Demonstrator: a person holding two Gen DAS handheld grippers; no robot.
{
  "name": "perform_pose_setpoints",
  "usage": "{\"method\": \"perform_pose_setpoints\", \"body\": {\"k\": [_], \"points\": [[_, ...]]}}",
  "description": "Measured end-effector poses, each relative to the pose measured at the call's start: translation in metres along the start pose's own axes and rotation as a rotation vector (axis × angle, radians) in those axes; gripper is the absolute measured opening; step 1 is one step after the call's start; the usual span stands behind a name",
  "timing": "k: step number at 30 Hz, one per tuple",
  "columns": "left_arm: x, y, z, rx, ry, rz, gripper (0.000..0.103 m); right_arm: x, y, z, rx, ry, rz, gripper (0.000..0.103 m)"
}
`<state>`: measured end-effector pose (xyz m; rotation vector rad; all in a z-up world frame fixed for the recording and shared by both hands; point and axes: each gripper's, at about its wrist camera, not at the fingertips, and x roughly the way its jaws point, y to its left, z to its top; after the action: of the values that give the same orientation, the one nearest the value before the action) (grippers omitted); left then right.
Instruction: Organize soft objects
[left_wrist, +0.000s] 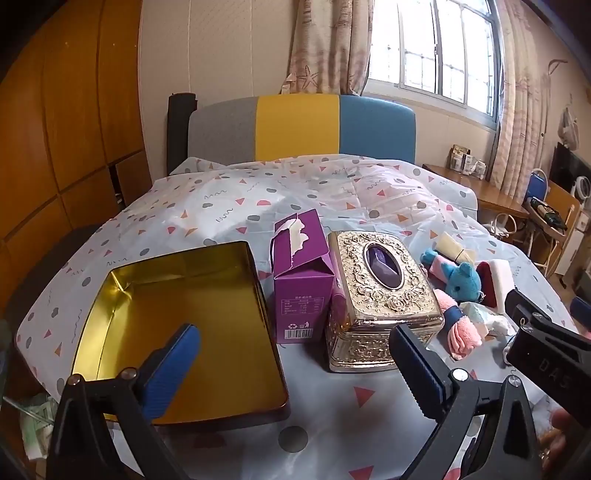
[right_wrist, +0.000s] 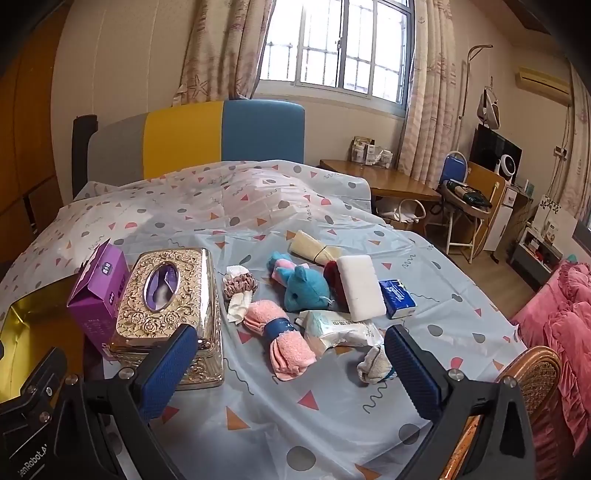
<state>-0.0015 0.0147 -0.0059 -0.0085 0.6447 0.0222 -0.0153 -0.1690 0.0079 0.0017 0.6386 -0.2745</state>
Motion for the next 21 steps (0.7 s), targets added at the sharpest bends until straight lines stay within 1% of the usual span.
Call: {"method": "perform_pose_setpoints", "body": {"k": [21], "points": [[0.0014, 0.0052, -0.002, -0.015, 0.013, 0.007, 0.103, 0.0034, 0.0068, -0.003, -0.016, 0.009, 0.01, 0.103]]}}
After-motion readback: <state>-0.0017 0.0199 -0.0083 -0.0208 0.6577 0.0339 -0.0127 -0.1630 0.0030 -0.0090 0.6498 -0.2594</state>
